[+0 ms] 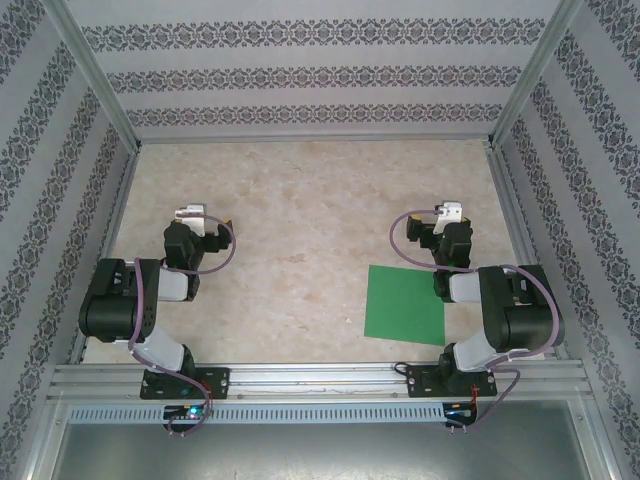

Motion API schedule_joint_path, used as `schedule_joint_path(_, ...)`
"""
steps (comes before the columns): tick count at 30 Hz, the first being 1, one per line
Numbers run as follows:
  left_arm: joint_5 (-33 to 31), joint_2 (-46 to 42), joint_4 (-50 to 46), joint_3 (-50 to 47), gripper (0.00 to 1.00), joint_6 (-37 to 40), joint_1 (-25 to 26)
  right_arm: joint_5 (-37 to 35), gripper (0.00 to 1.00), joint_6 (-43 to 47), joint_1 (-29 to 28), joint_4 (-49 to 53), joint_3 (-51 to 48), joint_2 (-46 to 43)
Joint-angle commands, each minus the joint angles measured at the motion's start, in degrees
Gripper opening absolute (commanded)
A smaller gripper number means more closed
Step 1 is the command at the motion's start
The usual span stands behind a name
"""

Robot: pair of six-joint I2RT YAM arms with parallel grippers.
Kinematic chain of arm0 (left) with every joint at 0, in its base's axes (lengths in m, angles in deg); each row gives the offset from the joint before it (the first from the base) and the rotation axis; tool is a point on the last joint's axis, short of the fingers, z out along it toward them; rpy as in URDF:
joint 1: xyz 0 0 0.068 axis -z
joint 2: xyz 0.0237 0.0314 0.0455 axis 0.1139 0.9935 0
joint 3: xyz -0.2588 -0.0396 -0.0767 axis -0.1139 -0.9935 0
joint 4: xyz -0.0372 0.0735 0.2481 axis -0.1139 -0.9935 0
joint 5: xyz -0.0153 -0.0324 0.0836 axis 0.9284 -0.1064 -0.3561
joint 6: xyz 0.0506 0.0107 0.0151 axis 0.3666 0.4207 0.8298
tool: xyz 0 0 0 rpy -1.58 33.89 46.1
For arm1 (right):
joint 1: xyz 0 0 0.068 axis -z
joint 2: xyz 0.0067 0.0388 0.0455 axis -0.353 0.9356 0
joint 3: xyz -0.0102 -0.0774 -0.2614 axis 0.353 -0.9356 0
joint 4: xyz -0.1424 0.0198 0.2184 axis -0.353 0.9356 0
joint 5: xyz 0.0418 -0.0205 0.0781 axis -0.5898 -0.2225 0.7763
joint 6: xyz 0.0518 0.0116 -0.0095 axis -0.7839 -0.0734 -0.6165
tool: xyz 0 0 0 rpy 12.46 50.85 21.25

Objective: Fold a paper plane with a square sheet of paper (fold left side to right side)
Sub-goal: Move the square sheet of paper to the center of the table.

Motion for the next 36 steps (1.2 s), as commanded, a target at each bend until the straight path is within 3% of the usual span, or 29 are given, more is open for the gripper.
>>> schedule_joint_path(1, 1.0, -0.4, -0.9, 0.0, 0.99, 0.1, 0.3, 1.1, 0.98, 0.6, -0.2, -0.4, 1.2, 0.2)
schedule_joint_path(30, 1.1, -0.4, -0.9, -0.1, 0.99, 0.1, 0.3, 1.1, 0.98, 0.7, -0.3, -0.4, 1.2, 0.2)
schedule_joint_path(36, -1.4, -0.5, -0.2, -0.4, 0.99, -0.8, 0.3, 1.3, 0.98, 0.5, -0.1, -0.4, 1.2, 0.2)
